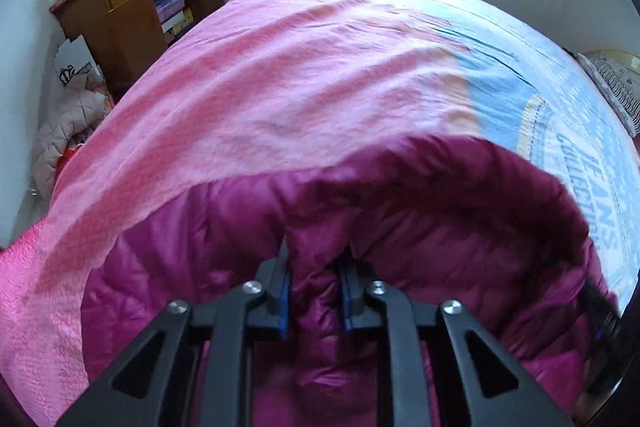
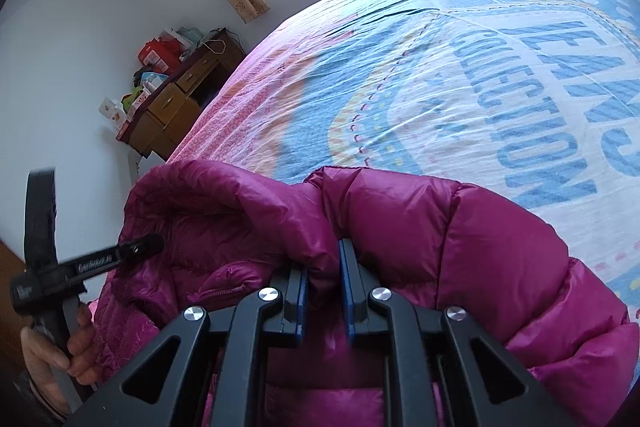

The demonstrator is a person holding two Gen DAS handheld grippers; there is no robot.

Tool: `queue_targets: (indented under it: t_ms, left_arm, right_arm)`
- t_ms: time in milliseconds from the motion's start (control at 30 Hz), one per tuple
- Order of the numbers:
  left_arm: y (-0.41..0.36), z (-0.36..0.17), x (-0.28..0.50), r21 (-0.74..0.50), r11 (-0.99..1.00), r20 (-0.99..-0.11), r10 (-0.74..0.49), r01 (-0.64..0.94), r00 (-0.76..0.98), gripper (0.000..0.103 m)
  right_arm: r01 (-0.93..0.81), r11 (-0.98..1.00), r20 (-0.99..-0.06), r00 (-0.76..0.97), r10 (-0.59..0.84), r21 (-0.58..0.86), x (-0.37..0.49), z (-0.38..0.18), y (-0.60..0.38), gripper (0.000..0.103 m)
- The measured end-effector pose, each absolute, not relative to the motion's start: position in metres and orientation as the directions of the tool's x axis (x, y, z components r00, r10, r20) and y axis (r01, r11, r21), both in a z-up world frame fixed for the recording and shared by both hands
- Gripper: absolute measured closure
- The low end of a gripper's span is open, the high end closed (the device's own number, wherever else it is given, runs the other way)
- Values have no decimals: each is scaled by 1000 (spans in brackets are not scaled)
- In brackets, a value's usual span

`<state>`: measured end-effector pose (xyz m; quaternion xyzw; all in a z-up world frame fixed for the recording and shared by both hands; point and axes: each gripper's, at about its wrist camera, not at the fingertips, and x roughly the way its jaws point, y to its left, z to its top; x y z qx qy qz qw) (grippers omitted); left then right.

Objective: Fold large clothes
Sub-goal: 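Lift the hem with both grippers and fold it toward the collar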

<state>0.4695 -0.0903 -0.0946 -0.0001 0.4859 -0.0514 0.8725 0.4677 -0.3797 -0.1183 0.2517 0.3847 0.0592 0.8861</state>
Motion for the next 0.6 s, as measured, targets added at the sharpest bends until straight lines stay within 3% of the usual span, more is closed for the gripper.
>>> queue_targets:
  t_ms: [400,600]
  left_arm:
    - [-63,-113,454,-286,958,-738,-245,37,629,73]
    - [-64,-112,451,-287,957,-728,-245,40,640,72]
  right_arm:
    - [121,855,-676,671,303,504,460,-112,-386,88]
    - [224,882,-592,803,74,414,428,-44,-393,88]
